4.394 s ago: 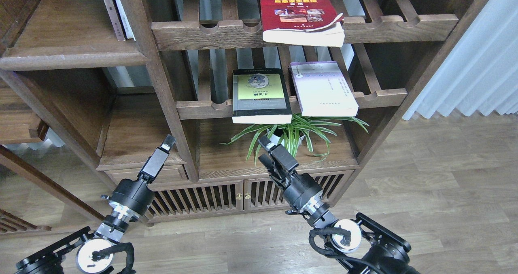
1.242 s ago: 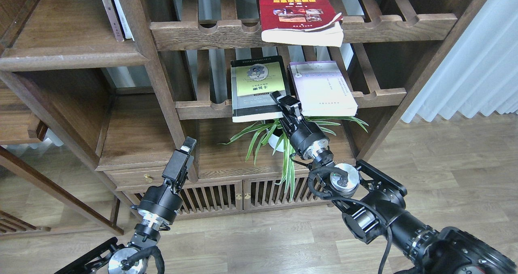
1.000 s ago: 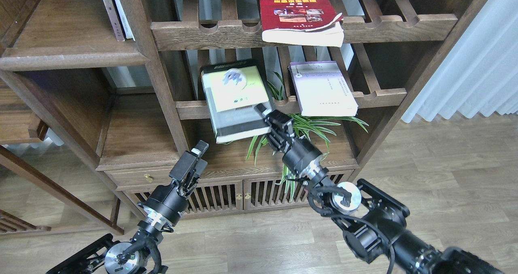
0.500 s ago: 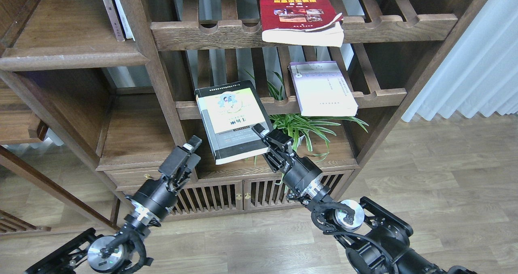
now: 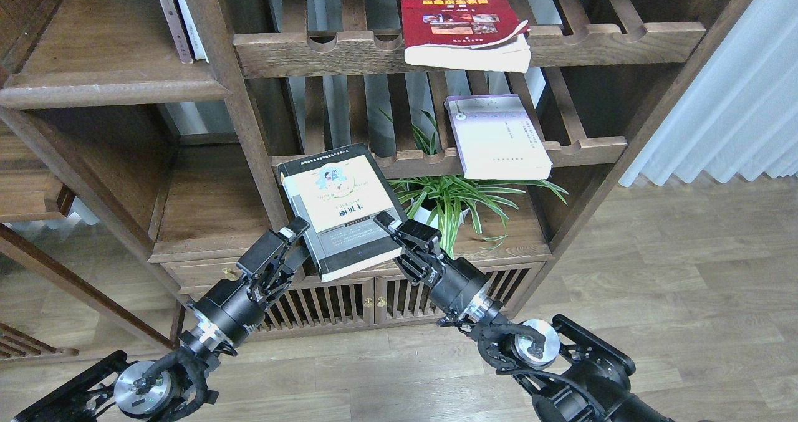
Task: Organize books on shelf
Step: 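Pull the green-and-white book off the shelf edge with both grippers, then hold the green-and-white book between both grippers and tilt it upright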
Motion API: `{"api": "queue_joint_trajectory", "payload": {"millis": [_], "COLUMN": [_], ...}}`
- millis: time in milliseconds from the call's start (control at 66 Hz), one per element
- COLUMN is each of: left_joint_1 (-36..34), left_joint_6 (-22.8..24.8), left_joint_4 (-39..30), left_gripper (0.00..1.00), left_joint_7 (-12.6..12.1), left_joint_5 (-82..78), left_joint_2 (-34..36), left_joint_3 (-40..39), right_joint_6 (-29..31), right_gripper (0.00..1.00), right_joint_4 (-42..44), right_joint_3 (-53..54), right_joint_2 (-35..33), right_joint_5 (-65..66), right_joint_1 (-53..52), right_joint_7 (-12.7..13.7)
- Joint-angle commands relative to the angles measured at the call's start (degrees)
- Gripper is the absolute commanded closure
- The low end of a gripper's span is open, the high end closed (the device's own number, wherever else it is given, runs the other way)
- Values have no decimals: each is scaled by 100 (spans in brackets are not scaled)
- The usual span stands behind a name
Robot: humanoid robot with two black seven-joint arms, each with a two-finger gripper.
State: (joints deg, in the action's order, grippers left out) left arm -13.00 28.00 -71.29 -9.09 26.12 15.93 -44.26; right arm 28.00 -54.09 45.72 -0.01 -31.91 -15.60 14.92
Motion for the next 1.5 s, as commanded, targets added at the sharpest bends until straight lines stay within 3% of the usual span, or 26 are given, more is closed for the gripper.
{"api": "queue_joint_trajectory", "payload": {"millis": [0, 606, 1061, 1258, 1485], "left_joint_1": [-1, -44, -9, -9, 8], "left_joint_6": [0, 0, 0, 0, 0], "left_joint_4": [1, 10, -8, -25, -25], "left_gripper": [3, 5, 7, 18, 21], "left_joint_7": [-321, -348, -356, -356, -356], "left_joint_5": [183, 438, 508, 508, 508], "left_joint_2": [68, 385, 473, 482, 482], "left_joint_3": [-83, -65, 5, 172, 190], "right_joint_6": [0, 0, 0, 0, 0], "right_gripper": [96, 96, 95, 95, 95], "right_joint_4": [-67, -163, -163, -163, -172], "right_joint_3": [-72, -290, -432, -415, -432], "right_joint_2": [1, 1, 1, 1, 1], "right_joint_5": [62, 79, 220, 220, 220], "right_joint_1": [49, 154, 145, 145, 154], "right_joint_7": [73, 336, 336, 336, 336]}}
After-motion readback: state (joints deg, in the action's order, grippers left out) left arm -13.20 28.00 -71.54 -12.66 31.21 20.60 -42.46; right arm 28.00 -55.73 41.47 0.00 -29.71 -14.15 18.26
